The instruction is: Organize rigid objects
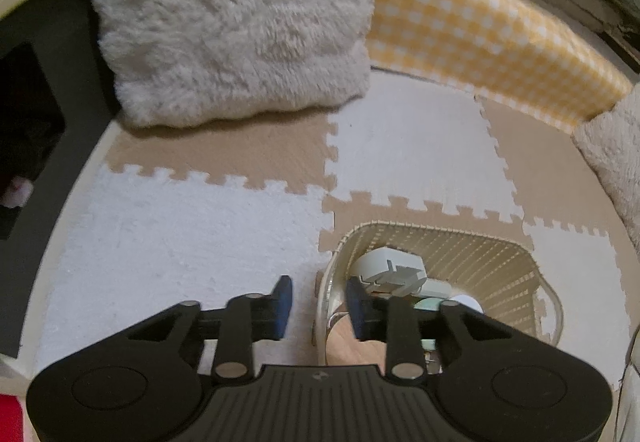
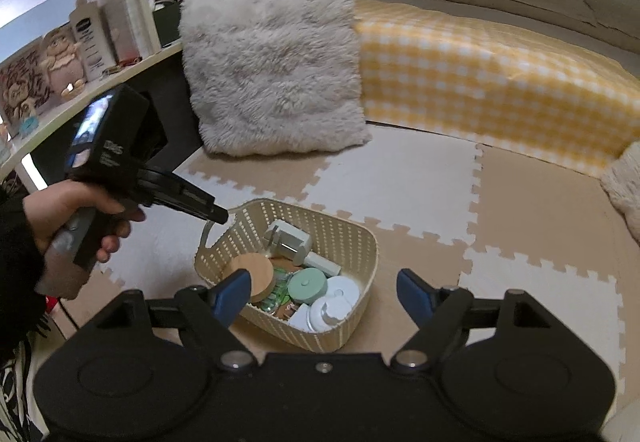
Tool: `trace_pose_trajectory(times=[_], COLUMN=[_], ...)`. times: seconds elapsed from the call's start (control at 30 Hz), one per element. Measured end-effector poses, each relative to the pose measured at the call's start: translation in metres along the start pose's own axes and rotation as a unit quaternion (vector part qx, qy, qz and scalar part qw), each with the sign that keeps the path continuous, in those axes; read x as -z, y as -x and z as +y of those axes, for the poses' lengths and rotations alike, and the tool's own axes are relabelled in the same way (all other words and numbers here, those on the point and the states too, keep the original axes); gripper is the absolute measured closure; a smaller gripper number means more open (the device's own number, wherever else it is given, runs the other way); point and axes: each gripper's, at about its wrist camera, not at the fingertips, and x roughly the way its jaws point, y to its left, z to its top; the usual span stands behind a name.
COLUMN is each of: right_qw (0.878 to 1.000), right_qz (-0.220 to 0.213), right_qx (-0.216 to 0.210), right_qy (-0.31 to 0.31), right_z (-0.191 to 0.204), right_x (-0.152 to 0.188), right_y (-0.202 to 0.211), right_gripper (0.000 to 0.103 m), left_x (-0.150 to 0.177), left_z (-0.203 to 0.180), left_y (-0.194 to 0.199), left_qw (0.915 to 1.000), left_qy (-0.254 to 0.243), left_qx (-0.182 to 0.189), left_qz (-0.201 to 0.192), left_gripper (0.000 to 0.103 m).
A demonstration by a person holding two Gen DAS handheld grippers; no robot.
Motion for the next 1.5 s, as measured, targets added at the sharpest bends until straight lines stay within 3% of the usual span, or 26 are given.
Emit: trace_pose_trajectory(times=[0.3,0.53,0.8,1.07,1.5], right_qw=[0.999,0.998,0.994,0.989,0.982], right_qz=[-0.031,-0.050,-0.090,-0.124,-0.151], right_qx=[0.025,0.037,0.047,0.064,0.105], right_qy=[-0.024,-0.034,-0.047,-0.056,-0.053], right_z=[-0.002,-0.001,0.001,0.005,0.014], right_x=[0.012,0.024,0.041,0.065,0.095], right_y=[0.015,0.033,0.069,0.100,0.117], right_gripper=[0.022,0.022,0.020,0.018,0.002], left_x=[0.022,0.066,0.116,0.157,0.193], left_z=[-0.020,-0.036,-0.050,-0.060,-0.073], left_y=[0.072,0.135,0.187,0.208,0.199], left_qw=[0.9959,0.9889,0.9799,0.9703,0.9660], left_qy=[-0.025,-0.027,-0.024,-0.019,-0.019], left_qx=[-0.017,0.002,-0.019,-0.038,-0.062], left_qz=[-0.085,-0.146,-0.197,-0.238,-0.250], left_gripper=[0.036,0.021,0.007,0.003,0.000])
